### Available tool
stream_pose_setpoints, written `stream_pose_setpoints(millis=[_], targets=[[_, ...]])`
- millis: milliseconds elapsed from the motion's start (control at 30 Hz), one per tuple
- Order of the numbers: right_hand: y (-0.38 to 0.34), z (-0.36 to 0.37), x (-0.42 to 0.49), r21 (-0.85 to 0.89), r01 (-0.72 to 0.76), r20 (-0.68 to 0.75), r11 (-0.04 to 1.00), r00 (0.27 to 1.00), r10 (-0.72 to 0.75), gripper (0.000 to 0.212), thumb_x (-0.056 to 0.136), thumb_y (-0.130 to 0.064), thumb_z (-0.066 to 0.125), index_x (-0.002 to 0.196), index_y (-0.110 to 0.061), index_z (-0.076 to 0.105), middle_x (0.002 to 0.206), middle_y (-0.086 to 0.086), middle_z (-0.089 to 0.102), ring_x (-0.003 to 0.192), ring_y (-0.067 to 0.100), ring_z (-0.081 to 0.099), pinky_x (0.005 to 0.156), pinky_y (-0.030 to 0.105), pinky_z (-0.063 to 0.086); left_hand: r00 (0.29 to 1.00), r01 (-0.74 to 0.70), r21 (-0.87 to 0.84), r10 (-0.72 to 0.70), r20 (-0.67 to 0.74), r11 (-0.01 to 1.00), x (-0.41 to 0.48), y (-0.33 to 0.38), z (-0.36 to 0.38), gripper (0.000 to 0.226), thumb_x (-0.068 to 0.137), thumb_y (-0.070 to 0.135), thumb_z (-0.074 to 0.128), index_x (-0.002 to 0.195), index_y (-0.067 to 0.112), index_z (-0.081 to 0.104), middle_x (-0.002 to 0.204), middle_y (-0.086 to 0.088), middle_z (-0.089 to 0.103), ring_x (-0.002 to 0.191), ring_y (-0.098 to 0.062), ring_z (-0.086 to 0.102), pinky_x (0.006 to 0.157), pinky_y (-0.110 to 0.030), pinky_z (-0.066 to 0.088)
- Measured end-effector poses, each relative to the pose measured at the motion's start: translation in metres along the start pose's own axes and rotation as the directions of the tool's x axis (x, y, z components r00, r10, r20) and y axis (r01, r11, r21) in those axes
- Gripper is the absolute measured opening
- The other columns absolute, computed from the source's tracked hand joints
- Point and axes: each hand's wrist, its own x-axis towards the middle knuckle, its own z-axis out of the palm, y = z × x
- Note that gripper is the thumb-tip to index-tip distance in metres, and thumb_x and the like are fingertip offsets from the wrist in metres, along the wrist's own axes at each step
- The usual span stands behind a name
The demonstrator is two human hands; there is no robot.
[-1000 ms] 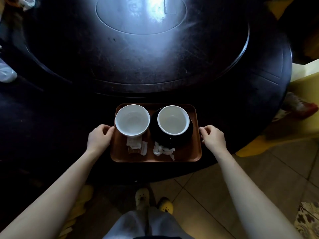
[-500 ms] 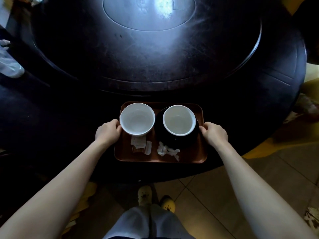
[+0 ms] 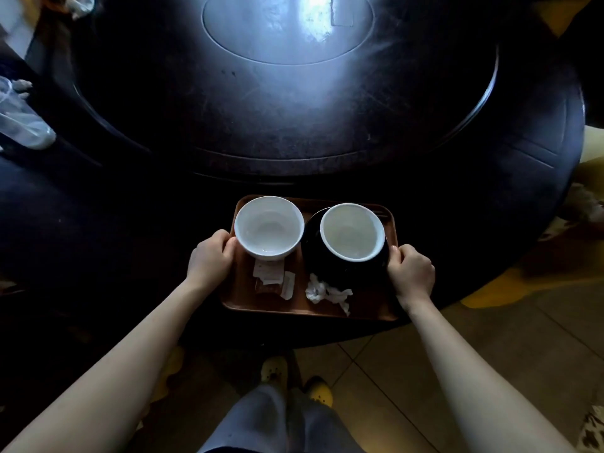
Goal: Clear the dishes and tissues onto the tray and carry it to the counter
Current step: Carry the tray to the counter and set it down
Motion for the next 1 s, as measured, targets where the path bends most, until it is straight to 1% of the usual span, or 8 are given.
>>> stream_pose_setpoints(millis=[133,233,333,467,600,733,833,1000], targets=[[0.01,0.0,-0.003,0.08,0.002,-0.022,0.997,1.0,0.0,0.029,0.094,-0.019,0.047,0.07,-0.003,0.053,0.068,0.022,0.062,0.065,0.037,0.06,0.058,0.031,0.035,1.0,0.022,-0.108,-0.02,0.015,0.994,-0.001,0.006,0.003,0.024,0.093,0.02,0.043,0.095,0.0,0.056,0.091,-0.021,0.065,0.086,-0.037,0.059,0.075,-0.043,0.046],[0.009,-0.01,-0.005,0.192,-0.001,-0.023,0.981,1.0,0.005,0.028,0.094,-0.016,0.047,0.078,0.004,0.059,0.067,0.015,0.057,0.062,0.027,0.053,0.052,0.027,0.033,0.999,0.037,-0.188,-0.036,0.004,0.982,-0.006,0.016,0.004,0.025,0.095,0.017,0.041,0.098,-0.003,0.056,0.096,-0.022,0.063,0.084,-0.028,0.056,0.072,-0.035,0.04],[0.013,-0.02,-0.002,0.319,-0.02,-0.004,0.948,1.0,0.022,0.03,0.094,-0.018,0.049,0.078,0.004,0.061,0.072,0.018,0.061,0.065,0.029,0.056,0.057,0.039,0.044,0.999,0.006,-0.266,-0.015,-0.033,0.964,-0.009,0.03,0.001,0.026,0.094,0.013,0.042,0.11,0.0,0.058,0.106,-0.019,0.064,0.09,-0.017,0.051,0.076,-0.027,0.034],[0.015,-0.045,0.004,0.505,-0.096,0.08,0.858,0.995,0.064,0.031,0.093,-0.022,0.051,0.078,0.003,0.061,0.076,0.027,0.064,0.069,0.037,0.06,0.063,0.048,0.051,0.997,-0.037,-0.318,0.015,-0.071,0.947,-0.009,0.047,-0.008,0.026,0.093,0.009,0.045,0.111,0.0,0.061,0.108,-0.018,0.066,0.095,-0.017,0.054,0.077,-0.025,0.034],[0.007,-0.077,0.01,0.691,-0.154,0.196,0.706,0.98,0.023,0.017,0.094,-0.019,0.052,0.092,-0.009,0.065,0.087,0.018,0.068,0.081,0.028,0.065,0.069,0.039,0.055,0.996,-0.079,-0.423,0.054,-0.069,0.903,-0.009,0.071,-0.019,0.024,0.091,0.011,0.049,0.107,0.005,0.065,0.099,-0.006,0.067,0.093,-0.016,0.059,0.078,-0.027,0.043],[0.004,-0.112,0.011,0.784,-0.167,0.22,0.598,0.975,-0.016,0.013,0.092,-0.015,0.054,0.098,-0.012,0.065,0.088,0.006,0.068,0.079,0.016,0.066,0.062,0.02,0.058,0.992,-0.129,-0.49,0.112,-0.063,0.862,-0.005,0.098,-0.033,0.021,0.091,0.011,0.05,0.105,0.009,0.066,0.082,0.008,0.064,0.08,-0.008,0.059,0.069,-0.012,0.045],[0.007,-0.132,0.014,0.809,-0.147,0.174,0.569,0.985,0.007,0.018,0.091,-0.014,0.055,0.103,-0.006,0.065,0.088,0.008,0.069,0.072,0.012,0.069,0.056,0.02,0.057,0.987,-0.15,-0.54,0.159,-0.031,0.828,0.001,0.117,-0.042,0.017,0.09,0.012,0.051,0.098,0.015,0.066,0.081,0.008,0.065,0.088,-0.016,0.059,0.08,-0.034,0.048],[0.014,-0.16,0.013,0.786,-0.111,0.039,0.608,0.991,0.132,0.019,0.09,-0.011,0.055,0.101,0.0,0.066,0.076,0.0,0.069,0.064,0.005,0.066,0.057,0.018,0.055,0.966,-0.197,-0.57,0.256,0.024,0.798,0.014,0.151,-0.052,0.016,0.089,0.018,0.055,0.097,0.013,0.068,0.088,-0.002,0.071,0.085,-0.016,0.064,0.082,-0.041,0.051]])
